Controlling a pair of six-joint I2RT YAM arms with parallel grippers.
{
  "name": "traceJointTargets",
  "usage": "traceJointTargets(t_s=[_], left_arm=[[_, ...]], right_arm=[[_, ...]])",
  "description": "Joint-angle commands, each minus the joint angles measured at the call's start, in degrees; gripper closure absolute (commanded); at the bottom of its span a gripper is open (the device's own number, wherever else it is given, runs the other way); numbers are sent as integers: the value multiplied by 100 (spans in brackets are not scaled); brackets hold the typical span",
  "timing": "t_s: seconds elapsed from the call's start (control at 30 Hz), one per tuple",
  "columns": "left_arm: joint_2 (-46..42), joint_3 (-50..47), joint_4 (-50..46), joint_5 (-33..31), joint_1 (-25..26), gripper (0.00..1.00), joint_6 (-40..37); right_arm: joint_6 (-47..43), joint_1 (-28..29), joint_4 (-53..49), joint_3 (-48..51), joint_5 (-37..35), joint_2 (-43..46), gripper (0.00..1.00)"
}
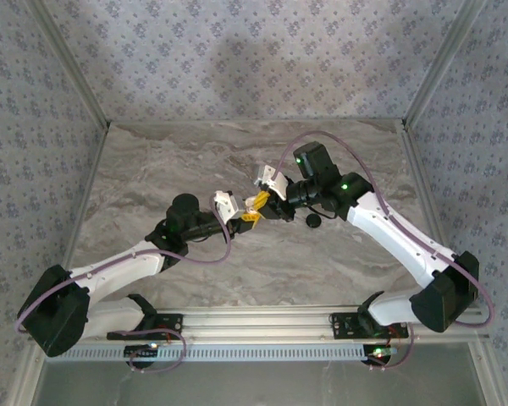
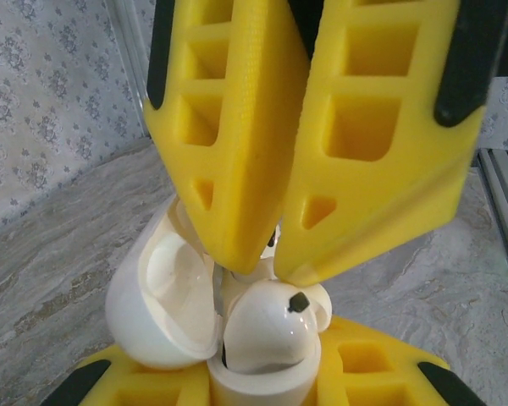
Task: Insert wireless bluetooth earbuds into charging case
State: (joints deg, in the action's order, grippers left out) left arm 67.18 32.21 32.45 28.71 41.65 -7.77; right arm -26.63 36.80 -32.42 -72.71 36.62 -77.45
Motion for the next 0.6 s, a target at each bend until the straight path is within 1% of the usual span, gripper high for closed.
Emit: traceJointTargets(t_s=[0.0,0.27,0.37,0.43,0.57], left_arm=[[-105,225,324,236,40,89,71],[-109,216,342,289,38,89,95],[-109,207,331,287,43,89,91],[-107,198,341,293,37,89,89],[-110,182,333,309,43,89,68]], right_arm=[[-157,24,-134,-157,-408,-121,80],[-325,19,-14,-158,-679,2,78],[-536,12,8,-91,-504,187,76],[-646,11,101,20,-234,361,74],[-650,-87,379,259,82,708,69]])
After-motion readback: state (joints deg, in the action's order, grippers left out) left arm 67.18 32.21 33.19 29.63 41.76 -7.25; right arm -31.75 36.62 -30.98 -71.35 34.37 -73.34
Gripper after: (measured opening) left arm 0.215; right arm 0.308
